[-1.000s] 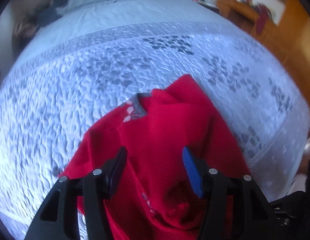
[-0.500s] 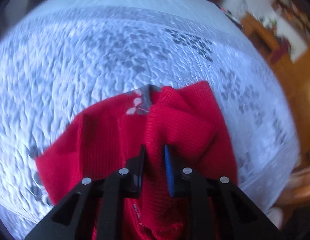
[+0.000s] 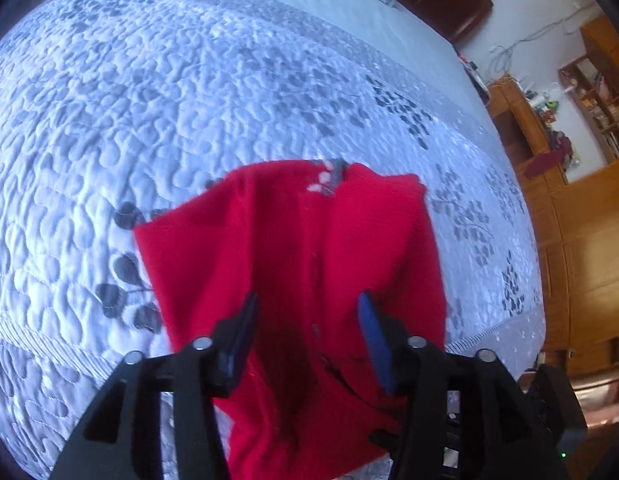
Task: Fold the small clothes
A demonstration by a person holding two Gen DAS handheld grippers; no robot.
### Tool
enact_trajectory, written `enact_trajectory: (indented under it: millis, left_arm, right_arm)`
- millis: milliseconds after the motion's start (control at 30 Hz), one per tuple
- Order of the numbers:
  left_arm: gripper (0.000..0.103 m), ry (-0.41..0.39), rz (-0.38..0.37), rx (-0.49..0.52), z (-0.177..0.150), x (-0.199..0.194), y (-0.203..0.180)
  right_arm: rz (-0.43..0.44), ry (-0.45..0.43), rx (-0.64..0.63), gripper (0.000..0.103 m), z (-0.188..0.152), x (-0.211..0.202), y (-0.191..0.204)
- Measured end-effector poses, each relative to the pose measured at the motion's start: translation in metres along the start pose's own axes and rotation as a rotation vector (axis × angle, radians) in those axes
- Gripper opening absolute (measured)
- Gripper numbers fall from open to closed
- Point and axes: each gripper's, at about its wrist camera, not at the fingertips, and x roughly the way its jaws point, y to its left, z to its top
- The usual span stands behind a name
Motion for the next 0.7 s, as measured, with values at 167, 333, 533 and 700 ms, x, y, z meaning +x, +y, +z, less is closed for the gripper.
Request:
enact_trajectory:
  millis: [167, 333, 533, 700]
  left_arm:
    - [0.071, -0.048, 0.216, 0.203, 0.002, 0.014, -0.05]
    - [0.074, -0.061, 0.424, 0.383, 0.014, 0.045, -0.093]
    - [0.018, -0.005, 0.333, 0.226, 0.036, 0.052, -0.064]
    - [0.018, -0.021, 0.224, 0.026, 0.045, 0.021, -0.013]
  right_arm:
    - [-0.003, 0.001, 0.004, 0.007, -0.001, -0.001, 0.001]
    - [0.003, 0.012, 0.015, 0.007, 0.0, 0.002, 0.003]
    - [0.019, 0.01, 0.019, 0.007, 0.003, 0.003, -0.002]
    - [0.023, 0.003, 0.012, 0.007, 0.004, 0.0, -0.005]
